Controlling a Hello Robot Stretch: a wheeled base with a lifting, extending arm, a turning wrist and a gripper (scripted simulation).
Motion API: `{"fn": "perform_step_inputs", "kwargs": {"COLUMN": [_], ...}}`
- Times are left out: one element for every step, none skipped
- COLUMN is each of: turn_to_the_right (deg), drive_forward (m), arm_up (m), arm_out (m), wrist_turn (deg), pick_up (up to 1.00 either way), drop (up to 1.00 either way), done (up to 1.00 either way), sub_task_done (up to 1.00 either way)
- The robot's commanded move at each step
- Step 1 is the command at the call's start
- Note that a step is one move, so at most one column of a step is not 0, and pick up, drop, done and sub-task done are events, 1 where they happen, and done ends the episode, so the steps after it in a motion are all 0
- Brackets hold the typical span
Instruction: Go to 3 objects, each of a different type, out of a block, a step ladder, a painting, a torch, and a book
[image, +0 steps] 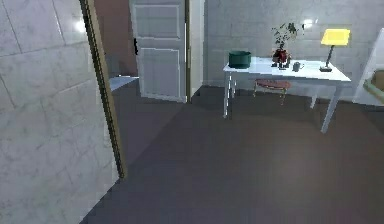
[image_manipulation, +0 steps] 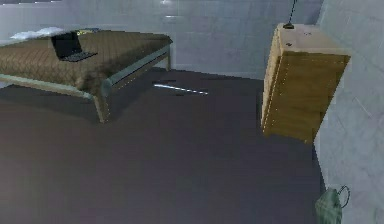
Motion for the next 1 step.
{"fn": "perform_step_inputs", "kwargs": {"turn_to_the_right": [0.0], "drive_forward": [1.0], "arm_up": [0.0], "arm_out": [0.0], "wrist_turn": [0.0], "pick_up": [0.0], "drop": [0.0], "done": [0.0], "sub_task_done": [0.0]}}
